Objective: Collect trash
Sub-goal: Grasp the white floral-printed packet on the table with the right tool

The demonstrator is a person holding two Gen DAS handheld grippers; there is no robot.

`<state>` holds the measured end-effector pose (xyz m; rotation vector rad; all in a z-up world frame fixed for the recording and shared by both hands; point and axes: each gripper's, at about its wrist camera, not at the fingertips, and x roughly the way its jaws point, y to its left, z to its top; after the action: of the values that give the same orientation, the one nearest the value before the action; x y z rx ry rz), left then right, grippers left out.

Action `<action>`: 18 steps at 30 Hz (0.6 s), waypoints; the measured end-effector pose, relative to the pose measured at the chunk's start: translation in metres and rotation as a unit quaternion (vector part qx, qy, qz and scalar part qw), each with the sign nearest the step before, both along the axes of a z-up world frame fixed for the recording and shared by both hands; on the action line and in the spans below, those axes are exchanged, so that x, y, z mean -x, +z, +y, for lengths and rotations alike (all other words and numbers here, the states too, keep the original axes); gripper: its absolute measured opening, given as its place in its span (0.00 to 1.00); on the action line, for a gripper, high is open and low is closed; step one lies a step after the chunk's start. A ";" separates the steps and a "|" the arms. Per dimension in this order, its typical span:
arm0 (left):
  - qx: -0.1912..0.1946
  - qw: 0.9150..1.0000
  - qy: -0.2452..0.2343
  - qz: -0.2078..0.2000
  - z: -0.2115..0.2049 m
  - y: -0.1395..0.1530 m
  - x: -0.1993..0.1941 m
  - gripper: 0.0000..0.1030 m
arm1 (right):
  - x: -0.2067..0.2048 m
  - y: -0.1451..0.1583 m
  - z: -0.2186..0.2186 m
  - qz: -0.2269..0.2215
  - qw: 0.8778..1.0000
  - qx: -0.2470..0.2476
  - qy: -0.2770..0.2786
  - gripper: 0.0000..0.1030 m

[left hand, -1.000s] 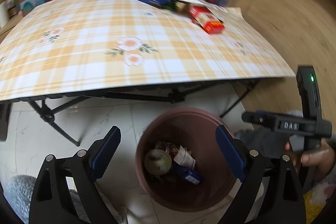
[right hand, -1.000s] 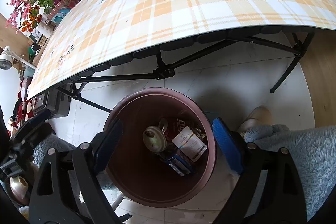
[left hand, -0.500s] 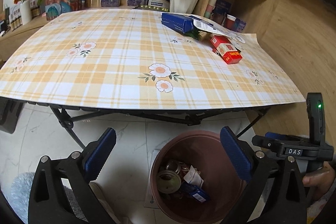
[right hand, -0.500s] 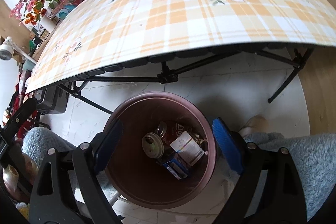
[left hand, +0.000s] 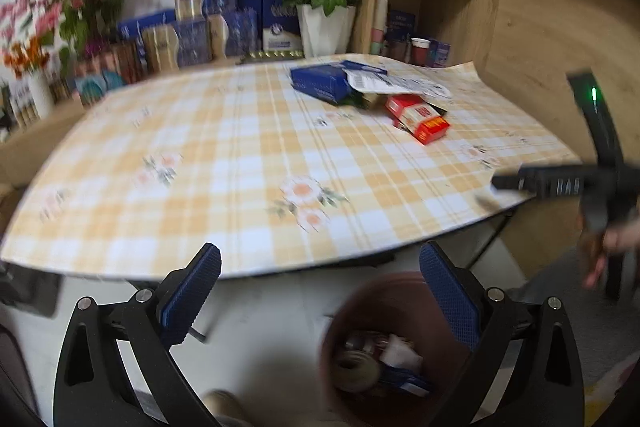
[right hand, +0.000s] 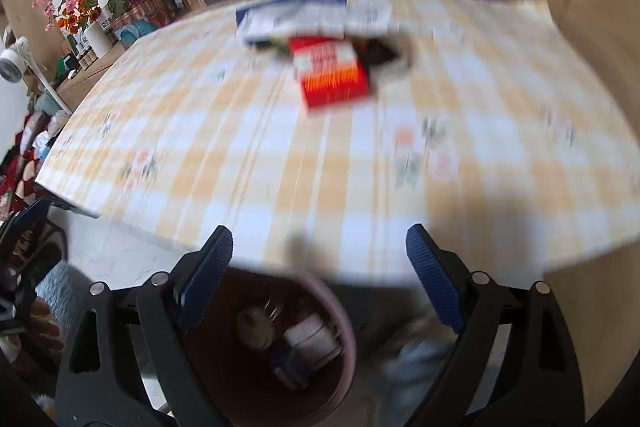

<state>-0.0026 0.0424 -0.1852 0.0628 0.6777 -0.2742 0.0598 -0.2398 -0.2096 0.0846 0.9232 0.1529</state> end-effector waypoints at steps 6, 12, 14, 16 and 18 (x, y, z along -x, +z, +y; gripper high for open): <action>0.040 0.998 0.053 -0.007 0.029 0.016 -0.020 0.94 | -0.063 0.029 0.020 -0.017 0.996 0.064 0.054 0.91; 0.054 0.995 0.089 -0.006 0.055 0.017 -0.031 0.94 | -0.136 0.026 0.053 -0.020 0.981 0.169 0.090 0.91; 0.061 0.993 0.099 -0.004 0.063 0.015 -0.034 0.94 | -0.155 0.022 0.065 -0.019 0.974 0.203 0.099 0.92; 0.068 0.992 0.106 -0.004 0.069 0.014 -0.035 0.94 | -0.172 0.012 0.077 -0.011 0.965 0.236 0.111 0.92; 0.079 0.991 0.112 -0.004 0.074 0.012 -0.035 0.94 | -0.191 0.001 0.087 -0.002 0.957 0.266 0.116 0.92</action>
<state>0.0328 0.1167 -0.1727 -0.1619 0.6462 -0.1106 0.2503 -0.1532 -0.2082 -0.5260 0.9419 0.1162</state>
